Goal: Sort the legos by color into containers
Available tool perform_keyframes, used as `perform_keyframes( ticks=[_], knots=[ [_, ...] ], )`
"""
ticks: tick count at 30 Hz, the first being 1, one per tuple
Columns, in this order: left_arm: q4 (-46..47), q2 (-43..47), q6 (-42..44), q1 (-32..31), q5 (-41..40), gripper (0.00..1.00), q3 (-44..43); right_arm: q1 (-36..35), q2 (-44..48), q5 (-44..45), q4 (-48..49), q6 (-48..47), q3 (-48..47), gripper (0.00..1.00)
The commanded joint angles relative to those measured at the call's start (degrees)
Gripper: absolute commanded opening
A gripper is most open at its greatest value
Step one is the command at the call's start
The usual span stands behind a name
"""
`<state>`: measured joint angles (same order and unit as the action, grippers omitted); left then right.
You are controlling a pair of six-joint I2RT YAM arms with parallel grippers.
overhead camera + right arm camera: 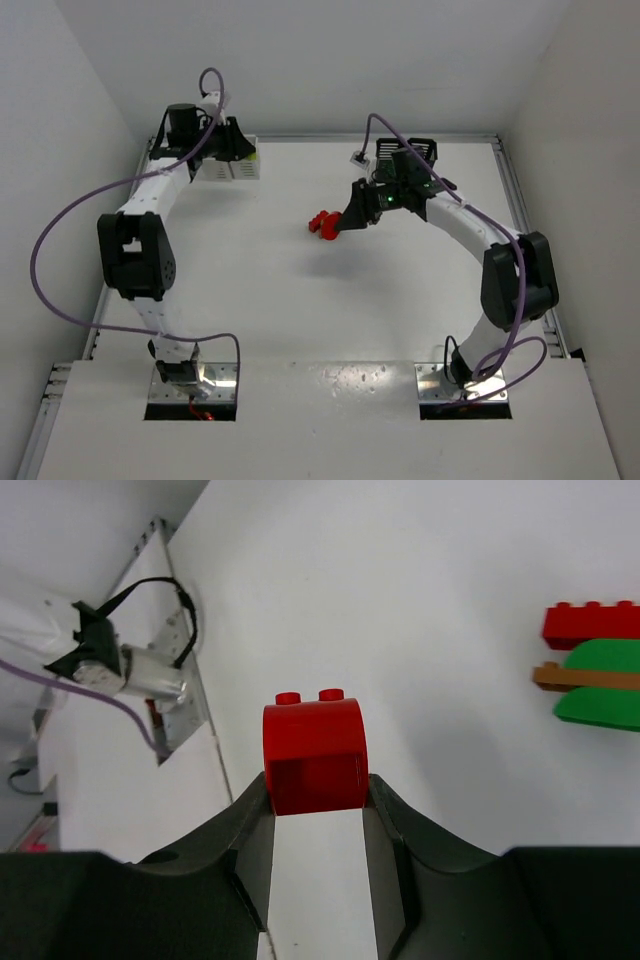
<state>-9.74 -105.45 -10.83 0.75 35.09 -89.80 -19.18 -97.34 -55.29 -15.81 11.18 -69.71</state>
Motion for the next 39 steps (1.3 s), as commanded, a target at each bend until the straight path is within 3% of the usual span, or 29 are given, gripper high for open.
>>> perform_keyframes(
  ticks=[1, 6, 17, 22, 26, 28, 31, 37, 39],
  knots=[
    [4.7, -3.8, -2.4, -1.0, -13.8, 0.00, -3.7, 1.2, 3.6, 5.9, 0.2, -2.6, 0.2, 0.00],
    [6.2, -11.4, -4.8, -1.0, -21.0, 0.00, -9.8, 1.7, 3.6, 5.9, -0.4, -2.6, 0.2, 0.00],
    [8.7, -17.6, -6.0, -1.0, -23.5, 0.01, -15.6, 2.2, 2.5, 5.4, 0.2, -2.0, 0.7, 0.00],
    [8.2, -19.5, -4.9, -1.0, -24.1, 0.26, -15.6, 2.2, 2.0, 5.4, 0.2, -2.0, 0.2, 0.00],
    [8.2, -19.5, -4.9, -1.0, -24.1, 0.39, -15.6, 2.2, 1.5, 5.4, 0.2, -1.4, -0.9, 0.00],
    [8.2, -19.5, -4.9, -1.0, -22.6, 0.56, -15.6, 2.2, 0.9, 5.4, 0.2, -1.4, -1.7, 0.00],
    [8.7, -17.0, -4.9, -1.0, -20.3, 0.73, -14.6, 2.2, 0.9, 5.4, 0.2, -1.4, -2.3, 0.00],
    [14.0, -4.7, -6.1, -0.3, -15.1, 0.73, -3.0, 1.2, 0.4, 5.4, 0.2, -1.4, -2.3, 0.00],
    [17.0, -0.4, -6.7, 0.7, -2.1, 0.66, 0.7, 1.2, 0.9, 4.7, 0.2, -1.4, -2.3, 0.00]
  ],
)
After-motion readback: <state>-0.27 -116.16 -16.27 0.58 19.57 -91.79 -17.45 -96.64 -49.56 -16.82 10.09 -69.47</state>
